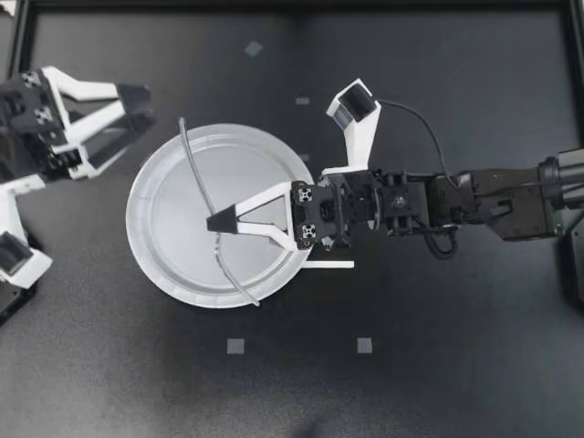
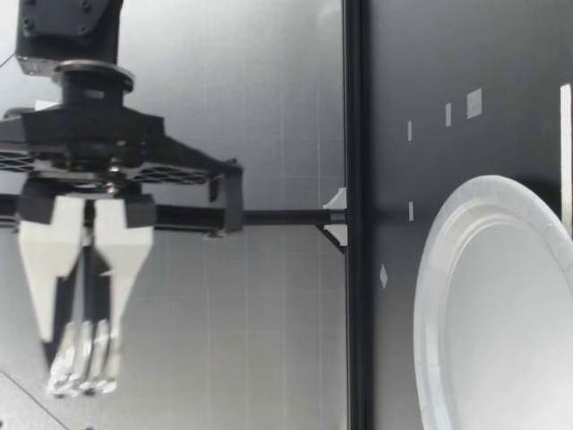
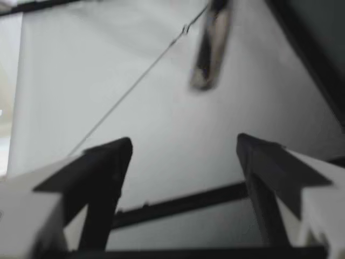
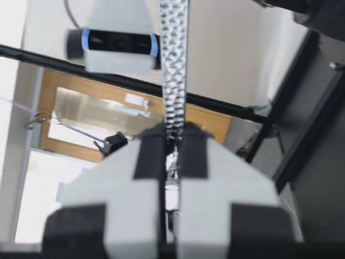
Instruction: Pick up the fork and place it on the plate.
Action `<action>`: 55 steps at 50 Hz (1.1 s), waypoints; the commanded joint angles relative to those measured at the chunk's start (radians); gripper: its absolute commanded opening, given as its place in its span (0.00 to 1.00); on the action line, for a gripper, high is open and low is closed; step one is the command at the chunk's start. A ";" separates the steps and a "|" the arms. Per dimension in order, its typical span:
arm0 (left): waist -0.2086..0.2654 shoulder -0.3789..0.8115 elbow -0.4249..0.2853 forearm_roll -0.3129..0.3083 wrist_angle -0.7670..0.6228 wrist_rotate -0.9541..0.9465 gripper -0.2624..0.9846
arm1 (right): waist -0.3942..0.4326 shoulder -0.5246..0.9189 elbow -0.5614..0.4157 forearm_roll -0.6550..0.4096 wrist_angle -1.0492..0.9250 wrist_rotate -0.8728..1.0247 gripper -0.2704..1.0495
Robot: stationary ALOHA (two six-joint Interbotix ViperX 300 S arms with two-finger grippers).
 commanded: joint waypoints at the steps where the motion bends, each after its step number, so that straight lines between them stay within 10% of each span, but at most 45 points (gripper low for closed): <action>1: -0.008 0.026 -0.015 0.005 -0.032 -0.005 0.78 | -0.012 0.003 -0.060 -0.026 -0.025 0.002 0.18; 37: -0.023 0.018 0.029 0.003 -0.034 -0.008 0.76 | -0.017 0.092 -0.123 -0.048 -0.038 0.064 0.18; 55: -0.023 0.002 0.031 0.003 -0.089 -0.006 0.51 | -0.012 0.109 -0.137 -0.052 -0.037 0.094 0.18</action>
